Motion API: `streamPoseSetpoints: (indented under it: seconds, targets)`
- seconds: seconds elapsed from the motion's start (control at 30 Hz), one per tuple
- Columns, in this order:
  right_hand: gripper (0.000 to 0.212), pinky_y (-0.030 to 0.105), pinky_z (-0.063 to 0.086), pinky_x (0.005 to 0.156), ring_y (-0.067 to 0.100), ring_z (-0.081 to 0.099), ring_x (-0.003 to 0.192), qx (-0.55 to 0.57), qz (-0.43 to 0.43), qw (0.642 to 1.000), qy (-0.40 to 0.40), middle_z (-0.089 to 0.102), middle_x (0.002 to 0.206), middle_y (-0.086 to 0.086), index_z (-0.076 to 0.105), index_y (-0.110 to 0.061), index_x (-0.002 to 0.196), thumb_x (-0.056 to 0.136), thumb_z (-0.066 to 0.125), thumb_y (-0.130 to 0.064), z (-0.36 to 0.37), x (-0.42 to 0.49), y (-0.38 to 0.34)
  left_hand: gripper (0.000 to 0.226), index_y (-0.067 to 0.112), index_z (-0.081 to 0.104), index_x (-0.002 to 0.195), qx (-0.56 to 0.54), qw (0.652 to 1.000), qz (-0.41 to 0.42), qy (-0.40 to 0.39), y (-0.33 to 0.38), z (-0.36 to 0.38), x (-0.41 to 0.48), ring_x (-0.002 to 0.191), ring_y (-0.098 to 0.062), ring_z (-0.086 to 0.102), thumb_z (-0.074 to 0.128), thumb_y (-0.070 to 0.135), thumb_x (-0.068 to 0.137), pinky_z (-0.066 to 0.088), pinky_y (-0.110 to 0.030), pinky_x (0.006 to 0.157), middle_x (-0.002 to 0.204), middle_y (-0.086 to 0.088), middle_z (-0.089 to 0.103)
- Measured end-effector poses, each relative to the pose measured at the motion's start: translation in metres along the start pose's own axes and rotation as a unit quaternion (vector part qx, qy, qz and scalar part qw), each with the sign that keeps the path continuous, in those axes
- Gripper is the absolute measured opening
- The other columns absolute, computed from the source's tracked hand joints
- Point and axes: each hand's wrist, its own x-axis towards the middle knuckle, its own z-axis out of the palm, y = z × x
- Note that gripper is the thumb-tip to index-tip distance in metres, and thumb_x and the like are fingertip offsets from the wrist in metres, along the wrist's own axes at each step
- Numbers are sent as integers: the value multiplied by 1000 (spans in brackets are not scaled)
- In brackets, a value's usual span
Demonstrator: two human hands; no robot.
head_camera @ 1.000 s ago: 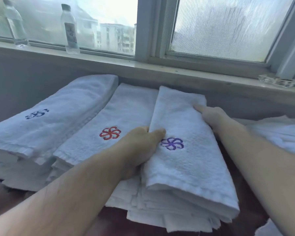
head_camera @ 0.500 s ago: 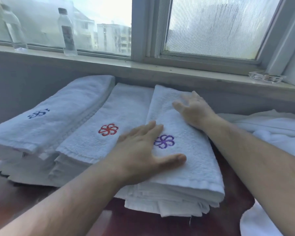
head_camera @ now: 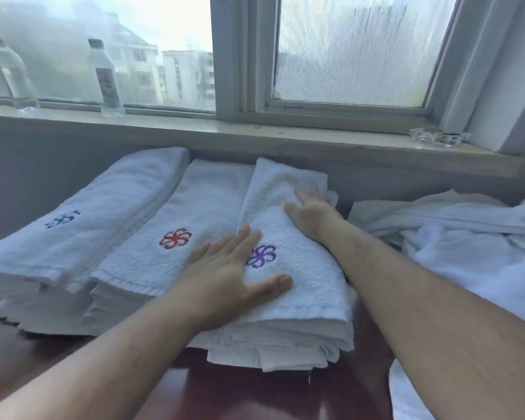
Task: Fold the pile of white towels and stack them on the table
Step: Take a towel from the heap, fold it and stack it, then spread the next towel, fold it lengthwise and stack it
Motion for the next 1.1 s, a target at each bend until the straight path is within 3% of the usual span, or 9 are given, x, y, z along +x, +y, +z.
streamPoseSetpoints:
  seconds: [0.2,0.4,0.47,0.57,0.67,0.73,0.8,0.93,1.1]
  targets:
    - [69,34,10,123,22,6,155,94,-24,995,-22,5,170,4,20,-22,161,101,40,-50,5,-91,12,119,33,0,161,2,1000,-17,-9,4,-6,-53,152,-2,-9,14,99,64,-7,-34,124,168,14,-3]
    - [60,28,12,120,8,13,154,148,-75,986,8,19,166,-9,31,-28,157,103,38,-54,15,-197,28,88,33,10,161,-29,999,6,38,27,2,-126,153,-2,-3,44,74,91,2,-30,125,168,13,3]
    - [30,20,27,108,7,39,141,146,-92,985,15,48,139,-20,52,-36,125,103,39,-52,14,-228,39,82,36,17,160,-34,998,30,48,37,9,-147,152,1,-1,48,70,92,6,-32,126,167,17,7]
    - [40,5,38,79,-3,58,95,168,-107,979,52,65,96,-9,66,-21,116,101,42,-49,4,-267,58,74,37,23,158,-37,997,46,51,57,19,-165,151,1,4,49,65,94,8,-31,125,165,19,14]
    - [43,9,45,78,3,63,88,179,-62,975,117,71,95,5,70,-15,98,103,41,-47,-13,-297,91,66,34,30,155,-54,996,62,47,82,31,-169,149,-2,16,50,58,97,16,-29,122,161,16,29]
    - [40,34,54,88,9,67,87,197,-22,963,180,74,89,-1,73,-23,92,104,43,-46,-24,-314,119,63,33,34,154,-74,993,75,46,99,45,-166,145,-2,23,51,56,97,20,-25,119,157,15,36]
    - [35,43,56,84,12,68,85,213,9,949,232,73,82,-10,71,-31,84,101,45,-47,-35,-328,145,64,32,36,153,-79,992,87,36,117,60,-161,144,-3,26,52,56,96,23,-23,117,155,15,39]
    - [32,47,57,80,19,68,82,204,48,932,294,71,78,-6,69,-28,77,103,50,-34,-53,-343,181,64,30,38,152,-100,989,108,19,154,81,-146,143,-8,32,53,55,96,26,-24,115,149,11,45]
    - [27,34,45,73,14,57,78,168,56,913,367,60,79,-7,60,-26,70,97,57,-23,-59,-330,200,61,31,40,151,-146,979,139,12,194,103,-117,143,-4,31,54,52,96,27,-27,118,154,13,41]
